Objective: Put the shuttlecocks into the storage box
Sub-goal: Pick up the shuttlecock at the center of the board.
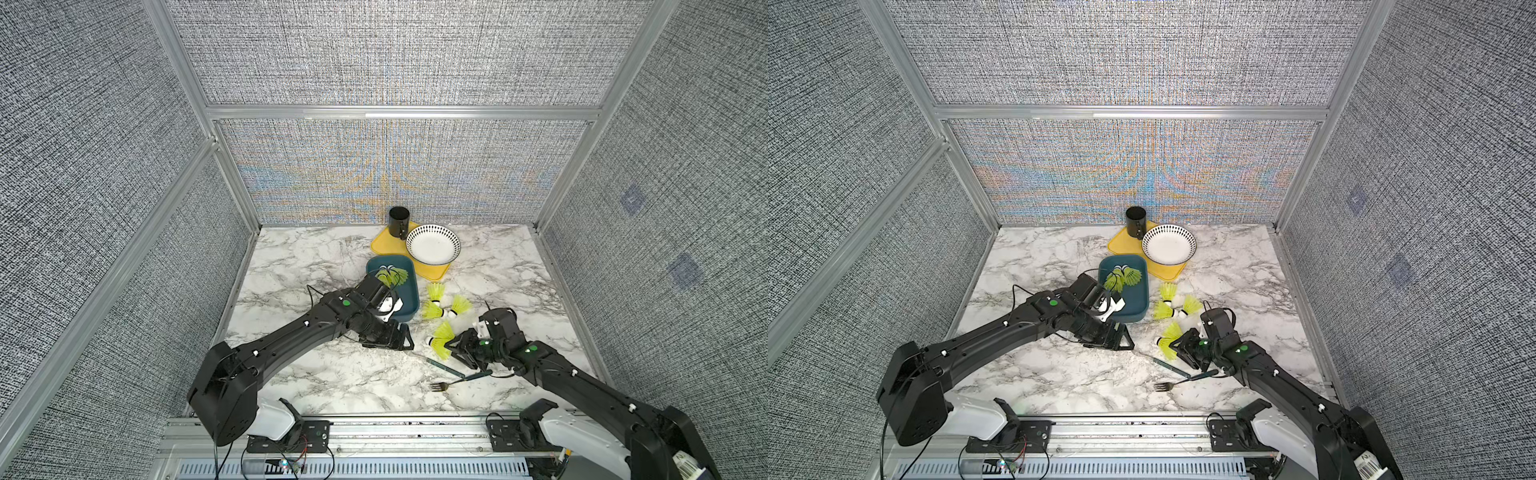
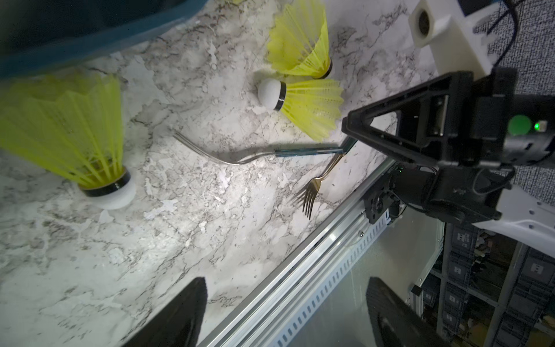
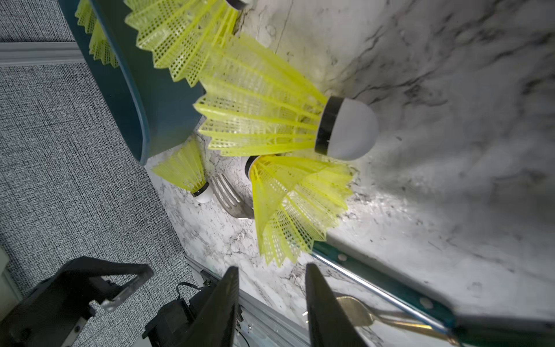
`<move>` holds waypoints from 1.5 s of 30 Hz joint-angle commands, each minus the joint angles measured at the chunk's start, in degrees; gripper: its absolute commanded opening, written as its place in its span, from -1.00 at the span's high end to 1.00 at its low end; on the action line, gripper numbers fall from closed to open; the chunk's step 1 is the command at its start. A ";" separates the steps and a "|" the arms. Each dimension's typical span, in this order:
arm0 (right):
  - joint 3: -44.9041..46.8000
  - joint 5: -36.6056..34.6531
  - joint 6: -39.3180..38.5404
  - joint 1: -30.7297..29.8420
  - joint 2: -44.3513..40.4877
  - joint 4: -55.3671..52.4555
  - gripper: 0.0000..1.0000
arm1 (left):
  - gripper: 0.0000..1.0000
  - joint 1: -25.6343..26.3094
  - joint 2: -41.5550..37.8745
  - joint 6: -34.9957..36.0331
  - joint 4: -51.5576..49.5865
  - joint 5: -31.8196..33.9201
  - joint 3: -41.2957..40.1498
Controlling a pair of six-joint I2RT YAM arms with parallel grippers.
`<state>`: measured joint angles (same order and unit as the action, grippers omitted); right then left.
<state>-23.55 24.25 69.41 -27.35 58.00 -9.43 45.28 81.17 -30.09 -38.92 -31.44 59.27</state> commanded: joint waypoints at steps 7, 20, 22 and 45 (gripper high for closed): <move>0.64 -1.48 4.48 -0.25 3.67 9.40 0.28 | -0.74 0.49 -3.77 -0.01 6.59 -2.57 -5.62; 1.83 -1.19 6.67 -0.40 7.24 12.15 0.89 | -0.99 0.51 -6.48 -3.09 10.55 0.01 -9.03; 1.71 -1.22 6.94 -0.47 7.42 12.02 1.00 | -0.99 0.51 -7.38 -3.80 11.22 0.72 -9.79; -8.21 -5.31 12.43 -5.90 1.30 0.11 1.00 | -0.99 0.51 -17.37 -13.30 17.09 14.11 -14.37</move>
<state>-29.87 21.06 79.18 -32.69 60.01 -6.46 45.76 65.25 -41.17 -23.05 -22.26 44.64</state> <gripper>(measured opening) 0.049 0.993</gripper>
